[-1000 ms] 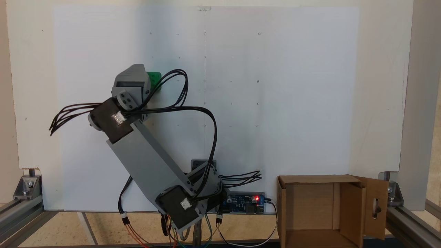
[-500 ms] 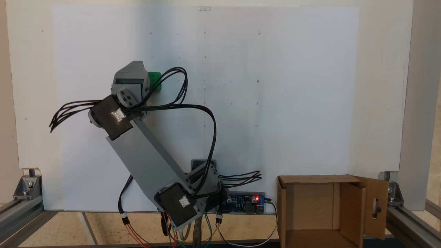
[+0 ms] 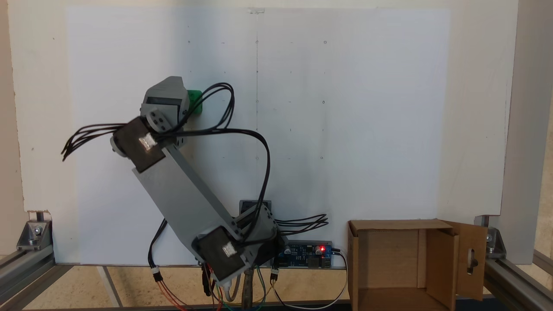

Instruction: Grasp a green dice and put it in the bin.

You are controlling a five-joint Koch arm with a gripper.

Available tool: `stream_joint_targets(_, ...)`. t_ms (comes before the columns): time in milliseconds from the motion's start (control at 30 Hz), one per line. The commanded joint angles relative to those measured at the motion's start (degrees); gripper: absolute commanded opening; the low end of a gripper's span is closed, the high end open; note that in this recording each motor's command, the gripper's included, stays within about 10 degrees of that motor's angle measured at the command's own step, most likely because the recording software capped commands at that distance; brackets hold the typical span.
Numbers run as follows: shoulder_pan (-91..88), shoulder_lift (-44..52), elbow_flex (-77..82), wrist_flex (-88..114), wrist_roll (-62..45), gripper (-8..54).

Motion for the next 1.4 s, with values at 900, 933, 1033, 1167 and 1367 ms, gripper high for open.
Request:
stream_joint_targets(900,1.76,-9.4,-1.49,-2.46,4.92,42.6)
stream_joint_targets(933,1.67,-9.4,-1.14,-2.55,5.01,42.6)
stream_joint_targets(1033,1.67,-10.11,-0.26,-2.55,4.92,42.6)
stream_joint_targets(1167,1.67,-10.99,0.79,-2.55,4.92,42.6)
stream_joint_targets(1367,1.67,-12.57,0.97,-2.99,4.92,42.4)
